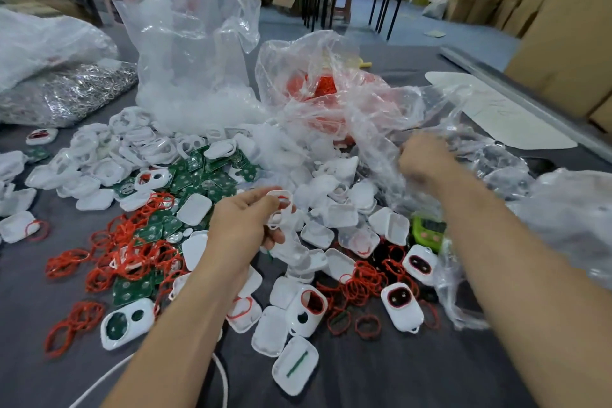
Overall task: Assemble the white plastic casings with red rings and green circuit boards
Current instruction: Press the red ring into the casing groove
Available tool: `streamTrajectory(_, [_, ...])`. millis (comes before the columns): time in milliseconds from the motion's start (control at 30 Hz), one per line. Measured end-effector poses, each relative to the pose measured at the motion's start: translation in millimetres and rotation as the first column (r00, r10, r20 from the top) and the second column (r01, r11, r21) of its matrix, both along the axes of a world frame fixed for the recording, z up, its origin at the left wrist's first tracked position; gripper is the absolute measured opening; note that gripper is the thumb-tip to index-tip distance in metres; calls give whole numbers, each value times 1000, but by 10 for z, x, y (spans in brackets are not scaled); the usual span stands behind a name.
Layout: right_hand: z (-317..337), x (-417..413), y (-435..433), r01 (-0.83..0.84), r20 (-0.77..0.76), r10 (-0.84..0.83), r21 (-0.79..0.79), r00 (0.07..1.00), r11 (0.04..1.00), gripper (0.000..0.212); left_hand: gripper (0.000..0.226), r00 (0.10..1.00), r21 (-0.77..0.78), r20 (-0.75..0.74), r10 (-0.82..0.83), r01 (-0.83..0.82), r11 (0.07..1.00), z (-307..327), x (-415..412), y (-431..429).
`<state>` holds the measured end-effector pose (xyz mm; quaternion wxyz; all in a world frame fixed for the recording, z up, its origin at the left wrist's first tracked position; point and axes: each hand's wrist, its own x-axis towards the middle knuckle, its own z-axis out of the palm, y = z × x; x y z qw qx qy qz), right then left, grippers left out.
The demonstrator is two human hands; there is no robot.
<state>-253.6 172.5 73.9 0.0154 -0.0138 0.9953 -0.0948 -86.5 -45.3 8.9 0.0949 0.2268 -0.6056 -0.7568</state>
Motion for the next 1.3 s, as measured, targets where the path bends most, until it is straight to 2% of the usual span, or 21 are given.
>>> streamTrajectory(67, [-54,42,-61,-122,114,108,118,988,985,29,18,1000,-14,-5,-11,11,1000,-1,-7,7])
streamTrajectory(133, [-96,4,-74,-170,156,148,141,977,975,27,19,1000,-32,-7,-14,13,999,-12,-12,4])
streamTrajectory(333, [-38,-68,26,-156,149,141,95,979,983,18,18,1000,-77,-14,-26,25,997,-50,-21,26])
streamTrajectory(400, [26,-44,91,-146,92,139,81,986,986,20,19,999,-79,-20,-27,25,997,-53,-28,20])
streamTrajectory(467, [70,-19,170,-92,-125,86,-46,988,995,18,19,999,-83,-24,-27,24,996,-61,-31,16])
streamTrajectory(533, [105,105,200,-105,-370,4,-255,929,961,23,17,999,-79,-33,-30,28,997,-66,-32,30])
streamTrajectory(567, [125,191,185,-133,-434,-28,-337,900,932,24,16,999,-74,-36,-32,30,997,-68,-30,39])
streamTrajectory(667, [146,414,40,-186,-420,-104,-593,901,783,30,13,999,-38,-42,-25,23,999,-65,-30,70])
streamTrajectory(767, [38,647,-190,-245,-349,-54,-751,935,613,35,12,998,-31,-56,-21,19,999,-74,-23,79])
streamTrajectory(833, [-110,732,-277,-226,-317,-72,-800,946,555,35,11,998,-61,-63,-23,19,998,-96,-21,69])
streamTrajectory(900, [-180,722,-262,-165,-320,-190,-811,928,561,35,11,998,-80,-65,-21,16,997,-121,-19,52])
streamTrajectory(967, [-125,591,-180,-98,-396,-343,-763,852,639,38,11,997,-109,-68,-21,13,994,-144,-28,26])
streamTrajectory(1033, [-51,356,-86,6,-441,-394,-660,807,751,38,10,997,-144,-73,-20,9,989,-154,-48,7])
streamTrajectory(1100, [-58,109,-55,117,-306,-296,-490,905,864,28,11,997,-172,-78,-12,-2,985,-174,-69,0])
streamTrajectory(1133, [-90,53,-71,130,-192,-204,-343,960,930,24,12,997,-183,-79,-10,-5,983,-187,-72,3])
streamTrajectory(1200, [-145,23,-123,-1,15,3,-84,1000,996,24,12,997,-211,-81,-9,-8,977,-204,-78,0])
streamTrajectory(1233, [-156,29,-138,-95,65,94,3,993,996,25,13,997,-230,-79,-11,-8,973,-210,-82,-5])
streamTrajectory(1300, [-181,-18,-117,-157,92,151,59,984,986,24,15,997,-260,-80,-13,-9,965,-225,-87,-12])
